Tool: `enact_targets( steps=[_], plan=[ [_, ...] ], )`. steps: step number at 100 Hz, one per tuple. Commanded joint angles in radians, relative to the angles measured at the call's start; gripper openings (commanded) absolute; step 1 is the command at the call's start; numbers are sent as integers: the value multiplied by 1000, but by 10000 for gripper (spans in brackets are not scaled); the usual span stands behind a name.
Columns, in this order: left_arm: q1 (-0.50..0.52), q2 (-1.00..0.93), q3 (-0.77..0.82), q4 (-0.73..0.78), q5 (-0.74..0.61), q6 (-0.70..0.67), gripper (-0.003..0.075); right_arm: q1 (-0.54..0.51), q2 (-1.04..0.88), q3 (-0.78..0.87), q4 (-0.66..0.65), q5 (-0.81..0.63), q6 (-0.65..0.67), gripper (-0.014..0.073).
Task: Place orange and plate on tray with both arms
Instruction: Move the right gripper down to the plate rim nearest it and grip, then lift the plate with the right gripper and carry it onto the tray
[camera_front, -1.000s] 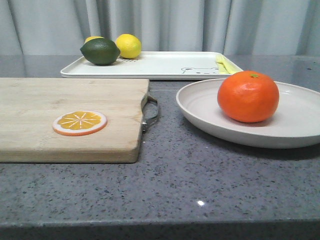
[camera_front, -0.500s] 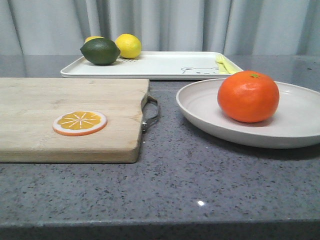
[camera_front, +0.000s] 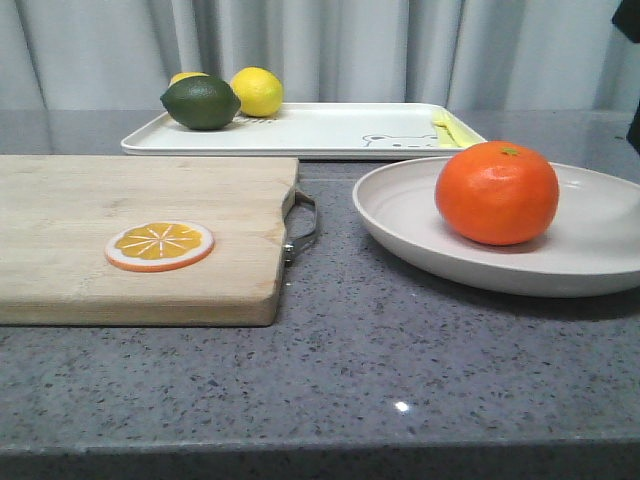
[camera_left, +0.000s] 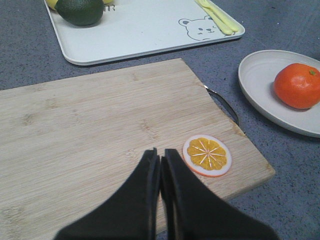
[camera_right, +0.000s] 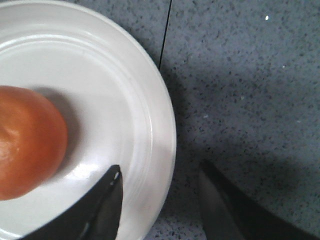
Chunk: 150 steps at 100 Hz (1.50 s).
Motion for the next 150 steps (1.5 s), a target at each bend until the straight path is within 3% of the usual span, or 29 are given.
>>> enact_targets(
  steps=[1, 84, 120, 150],
  plan=[
    [4, 2, -28, -3, -73, -9, -19, 0, 5, -36, 0, -11, -11, 377],
    [4, 2, -28, -3, -78, -9, -19, -3, 122, -36, 1, -5, -11, 366],
    [4, 2, -28, -3, -78, -9, -19, -3, 123, -36, 1, -13, -11, 88],
    [4, 2, -28, -3, -78, -9, -19, -3, 123, -36, 1, -30, -11, 1]
  ],
)
